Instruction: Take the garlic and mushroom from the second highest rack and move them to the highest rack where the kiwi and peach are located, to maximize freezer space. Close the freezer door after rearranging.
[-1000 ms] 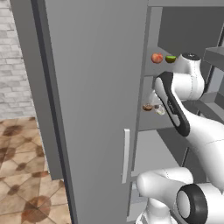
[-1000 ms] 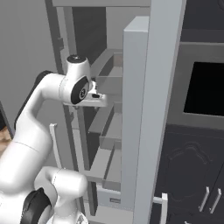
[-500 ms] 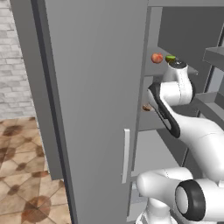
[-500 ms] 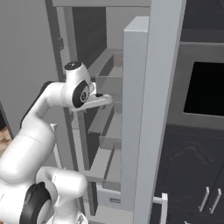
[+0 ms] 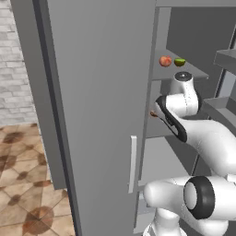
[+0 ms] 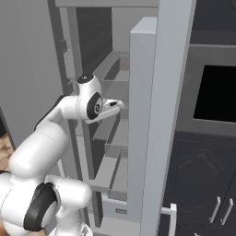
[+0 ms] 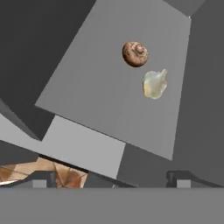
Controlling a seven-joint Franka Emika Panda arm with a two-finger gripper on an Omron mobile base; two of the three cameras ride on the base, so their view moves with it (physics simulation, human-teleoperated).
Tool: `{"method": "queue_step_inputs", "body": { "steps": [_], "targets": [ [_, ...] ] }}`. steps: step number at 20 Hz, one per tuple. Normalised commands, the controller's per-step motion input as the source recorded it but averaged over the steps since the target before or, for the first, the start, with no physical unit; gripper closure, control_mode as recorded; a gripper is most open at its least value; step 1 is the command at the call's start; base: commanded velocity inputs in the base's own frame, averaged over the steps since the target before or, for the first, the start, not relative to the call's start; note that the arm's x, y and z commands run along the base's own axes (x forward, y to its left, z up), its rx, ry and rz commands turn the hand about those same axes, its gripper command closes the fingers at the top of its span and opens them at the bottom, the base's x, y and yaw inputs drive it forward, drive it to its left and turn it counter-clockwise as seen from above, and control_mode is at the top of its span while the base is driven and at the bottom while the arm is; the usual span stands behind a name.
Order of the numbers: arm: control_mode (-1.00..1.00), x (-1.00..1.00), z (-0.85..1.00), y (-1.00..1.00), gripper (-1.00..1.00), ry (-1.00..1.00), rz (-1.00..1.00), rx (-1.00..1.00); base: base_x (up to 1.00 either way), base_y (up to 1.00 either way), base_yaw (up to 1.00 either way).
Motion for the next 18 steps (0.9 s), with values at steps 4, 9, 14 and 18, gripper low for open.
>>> {"method": "queue_step_inputs", "body": {
  "steps": [4,9,14,18],
  "targets": [
    [-1.0,0.24,-0.28,-0.19,-1.0,-0.02,0.13,-0.06,0.0,0.0,0.0],
    [-1.0,0.23,-0.2,-0.09,-1.0,-0.06,0.16,-0.09,0.0,0.0,0.0],
    [-1.0,0.2,-0.18,-0.07,-1.0,-0.06,0.15,-0.11,0.0,0.0,0.0],
    [-1.0,0.18,-0.14,-0.12,-1.0,-0.04,0.07,-0.1,0.0,0.0,0.0]
  ]
}}
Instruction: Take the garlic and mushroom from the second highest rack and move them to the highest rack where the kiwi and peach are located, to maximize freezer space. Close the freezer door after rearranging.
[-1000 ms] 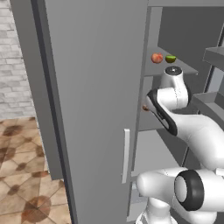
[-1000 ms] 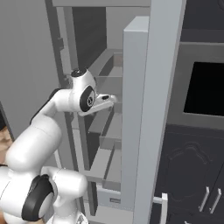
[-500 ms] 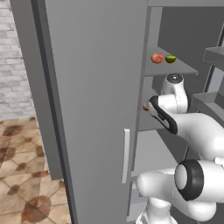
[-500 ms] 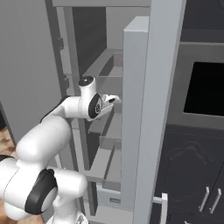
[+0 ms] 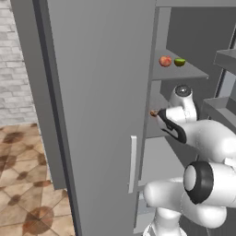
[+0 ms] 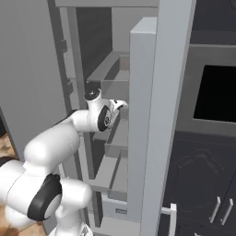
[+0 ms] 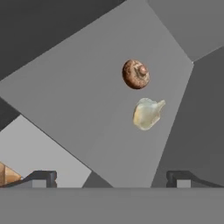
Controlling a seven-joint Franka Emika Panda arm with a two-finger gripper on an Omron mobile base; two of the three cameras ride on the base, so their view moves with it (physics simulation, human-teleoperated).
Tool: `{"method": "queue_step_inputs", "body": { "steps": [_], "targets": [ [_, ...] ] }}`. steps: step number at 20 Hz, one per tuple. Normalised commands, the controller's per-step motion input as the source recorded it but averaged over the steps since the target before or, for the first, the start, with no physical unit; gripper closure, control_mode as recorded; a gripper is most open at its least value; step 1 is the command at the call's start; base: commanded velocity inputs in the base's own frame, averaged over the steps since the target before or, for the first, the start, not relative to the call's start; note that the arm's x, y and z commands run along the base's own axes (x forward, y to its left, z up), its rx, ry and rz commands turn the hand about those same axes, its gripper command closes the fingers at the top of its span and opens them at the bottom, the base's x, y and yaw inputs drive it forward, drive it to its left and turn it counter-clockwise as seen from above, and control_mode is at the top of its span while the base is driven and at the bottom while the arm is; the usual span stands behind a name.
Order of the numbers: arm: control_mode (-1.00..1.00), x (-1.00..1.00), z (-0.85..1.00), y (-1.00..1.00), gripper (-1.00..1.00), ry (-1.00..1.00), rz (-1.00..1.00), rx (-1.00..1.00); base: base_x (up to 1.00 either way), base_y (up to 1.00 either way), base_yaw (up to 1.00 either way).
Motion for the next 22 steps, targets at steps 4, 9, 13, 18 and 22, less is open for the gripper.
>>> {"method": "queue_step_inputs", "body": {
  "steps": [4,9,13,18,22],
  "targets": [
    [-1.0,0.19,-0.11,-0.16,-1.0,0.0,0.01,-0.09,0.0,0.0,0.0],
    [-1.0,0.24,-0.06,-0.14,-1.0,0.0,0.0,-0.06,0.0,0.0,0.0],
    [-1.0,0.17,-0.03,-0.24,-1.0,0.0,0.0,-0.03,0.0,0.0,0.0],
    [-1.0,0.21,-0.17,-0.19,-1.0,0.0,0.0,0.0,0.0,0.0,0.0],
    [-1.0,0.28,-0.23,-0.08,-1.0,0.0,0.0,0.0,0.0,0.0,0.0]
  ]
}}
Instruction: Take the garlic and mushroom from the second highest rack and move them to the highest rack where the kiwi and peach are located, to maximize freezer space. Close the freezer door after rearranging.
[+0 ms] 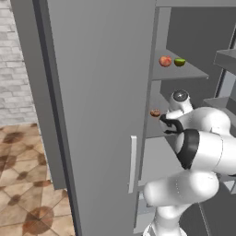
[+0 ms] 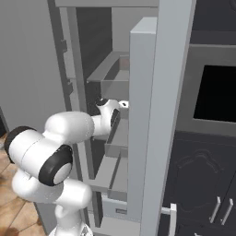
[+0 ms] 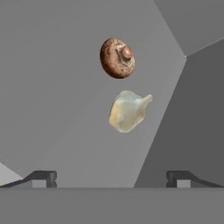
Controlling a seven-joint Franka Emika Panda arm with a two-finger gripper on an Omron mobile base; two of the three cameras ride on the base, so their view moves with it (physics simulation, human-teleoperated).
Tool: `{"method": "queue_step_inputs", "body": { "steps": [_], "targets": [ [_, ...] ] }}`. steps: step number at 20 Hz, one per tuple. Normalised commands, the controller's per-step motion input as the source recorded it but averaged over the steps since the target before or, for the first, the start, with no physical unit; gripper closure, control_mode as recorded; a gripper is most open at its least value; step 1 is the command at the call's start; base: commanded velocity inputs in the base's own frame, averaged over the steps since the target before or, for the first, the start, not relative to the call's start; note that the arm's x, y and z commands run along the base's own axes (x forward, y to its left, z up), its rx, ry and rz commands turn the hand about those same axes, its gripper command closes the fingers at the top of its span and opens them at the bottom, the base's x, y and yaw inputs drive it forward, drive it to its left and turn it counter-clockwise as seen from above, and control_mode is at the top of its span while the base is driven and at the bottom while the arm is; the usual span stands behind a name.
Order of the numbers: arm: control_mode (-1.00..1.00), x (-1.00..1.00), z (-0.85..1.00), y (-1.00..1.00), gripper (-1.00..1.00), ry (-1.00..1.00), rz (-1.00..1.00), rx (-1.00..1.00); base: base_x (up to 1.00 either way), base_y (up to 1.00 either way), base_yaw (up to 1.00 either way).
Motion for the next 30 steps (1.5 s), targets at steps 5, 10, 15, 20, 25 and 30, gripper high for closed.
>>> {"method": "queue_step_inputs", "body": {
  "steps": [5,10,15,20,25,30],
  "targets": [
    [-1.0,0.34,-0.17,0.0,-1.0,0.0,0.03,0.0,0.0,0.0,0.0],
    [-1.0,0.3,-0.13,-0.04,-1.0,-0.01,0.04,0.0,0.0,0.0,0.0],
    [-1.0,0.18,-0.19,-0.17,-1.0,0.0,0.0,0.01,0.0,0.0,0.0],
    [-1.0,0.12,-0.15,-0.23,-1.0,0.0,0.0,0.05,0.0,0.0,0.0],
    [-1.0,0.33,-0.06,-0.14,-1.0,0.0,0.02,0.08,0.0,0.0,0.0],
    [-1.0,0.37,0.0,-0.12,-1.0,0.0,0.03,0.07,0.0,0.0,0.0]
  ]
}}
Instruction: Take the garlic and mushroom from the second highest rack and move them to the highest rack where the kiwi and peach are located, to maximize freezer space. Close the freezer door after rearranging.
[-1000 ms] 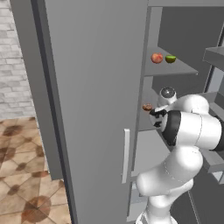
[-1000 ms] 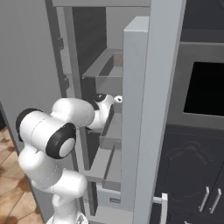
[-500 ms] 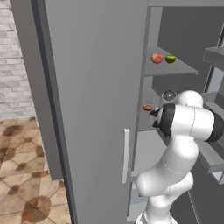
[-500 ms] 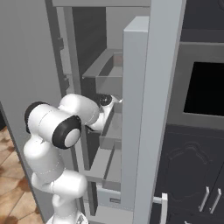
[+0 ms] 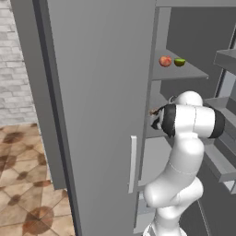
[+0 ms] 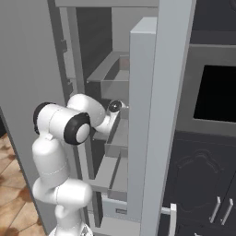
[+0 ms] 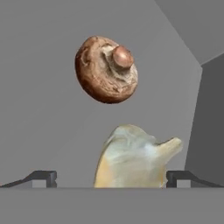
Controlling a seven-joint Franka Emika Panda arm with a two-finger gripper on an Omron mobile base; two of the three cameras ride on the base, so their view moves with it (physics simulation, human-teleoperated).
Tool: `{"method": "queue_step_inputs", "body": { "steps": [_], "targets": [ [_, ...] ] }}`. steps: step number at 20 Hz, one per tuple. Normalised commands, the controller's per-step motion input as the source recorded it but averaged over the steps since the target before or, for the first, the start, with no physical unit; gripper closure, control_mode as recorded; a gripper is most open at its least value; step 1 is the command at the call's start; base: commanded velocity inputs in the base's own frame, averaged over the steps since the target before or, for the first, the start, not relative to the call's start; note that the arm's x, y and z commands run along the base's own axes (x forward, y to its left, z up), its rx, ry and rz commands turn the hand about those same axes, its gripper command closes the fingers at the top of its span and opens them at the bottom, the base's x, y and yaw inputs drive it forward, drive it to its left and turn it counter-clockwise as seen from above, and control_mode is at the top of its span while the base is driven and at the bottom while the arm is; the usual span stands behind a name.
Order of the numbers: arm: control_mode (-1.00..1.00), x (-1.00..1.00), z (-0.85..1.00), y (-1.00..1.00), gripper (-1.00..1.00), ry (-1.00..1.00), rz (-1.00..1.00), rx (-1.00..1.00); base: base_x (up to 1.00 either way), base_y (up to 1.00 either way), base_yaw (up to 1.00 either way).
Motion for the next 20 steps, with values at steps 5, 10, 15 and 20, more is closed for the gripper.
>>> {"method": "queue_step_inputs", "body": {
  "steps": [5,10,15,20],
  "targets": [
    [-1.0,0.17,-0.03,-0.27,-1.0,0.0,0.0,0.04,0.0,0.0,0.0],
    [-1.0,0.0,-0.12,-0.39,-1.0,0.0,0.0,0.0,0.0,0.0,0.0],
    [-1.0,0.0,-0.26,0.01,1.0,0.0,0.0,0.02,0.0,0.0,0.0],
    [-1.0,0.0,-0.17,0.36,1.0,0.0,0.04,0.02,0.0,0.0,0.0]
  ]
}}
